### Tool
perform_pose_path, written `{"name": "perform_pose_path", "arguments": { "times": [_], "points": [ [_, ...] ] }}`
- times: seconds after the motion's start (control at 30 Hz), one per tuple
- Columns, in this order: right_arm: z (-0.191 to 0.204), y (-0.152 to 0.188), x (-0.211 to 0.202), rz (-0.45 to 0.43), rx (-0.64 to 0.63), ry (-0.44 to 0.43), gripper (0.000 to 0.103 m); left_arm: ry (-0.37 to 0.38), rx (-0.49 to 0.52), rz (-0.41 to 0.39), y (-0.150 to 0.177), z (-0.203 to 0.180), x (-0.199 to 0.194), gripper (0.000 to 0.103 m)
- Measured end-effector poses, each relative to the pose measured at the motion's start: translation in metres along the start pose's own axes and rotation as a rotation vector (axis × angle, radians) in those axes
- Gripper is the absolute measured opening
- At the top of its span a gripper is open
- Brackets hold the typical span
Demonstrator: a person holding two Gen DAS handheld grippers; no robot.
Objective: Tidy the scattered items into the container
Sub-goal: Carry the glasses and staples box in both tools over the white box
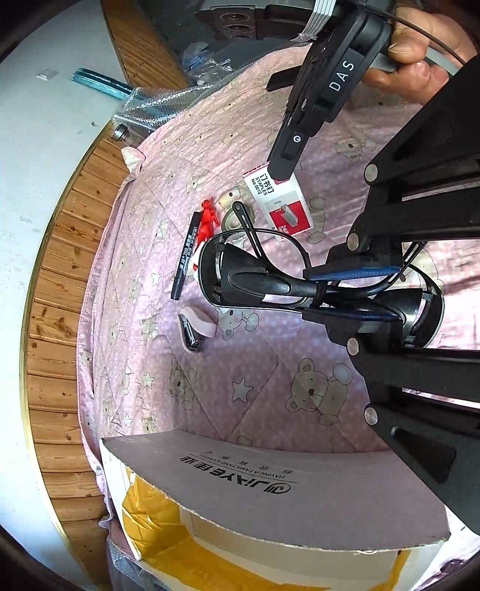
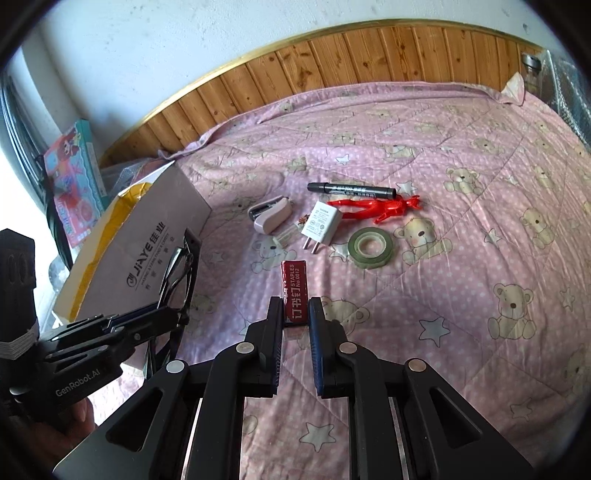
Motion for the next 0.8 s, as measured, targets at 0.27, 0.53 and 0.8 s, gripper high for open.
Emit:
{"name": "perform_pose_path", "arguments": {
  "times": [0.27, 0.53, 0.8],
  "points": [
    [0.012, 0.007, -0.026, -0.037, -0.013, -0.001, 0.014, 0.007, 0.011, -0.051, 0.000, -0.010, -0.030, 0.015],
    [0.028, 0.010, -0.050, -0.076, -0.037, -0.012, 0.014, -0.004, 0.017, -0.097, 0.004, -0.012, -0.058, 0.015],
    [0.056, 0.008, -0.071, -0.111, -0.081, -0.030, 0.014, -0.057, 0.008, -0.143, 0.005, -0.003, -0.088, 0.015]
  ]
}}
Point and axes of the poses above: each gripper's, at about its wrist camera, not at the fingertips, and x roughly the way its jaws point, z to its left, y to its underside, the point moved 3 cm from there along x, roughly the way its jaws point, and after that the axes turned 3 degrees about -x, right-handed, at the moved point
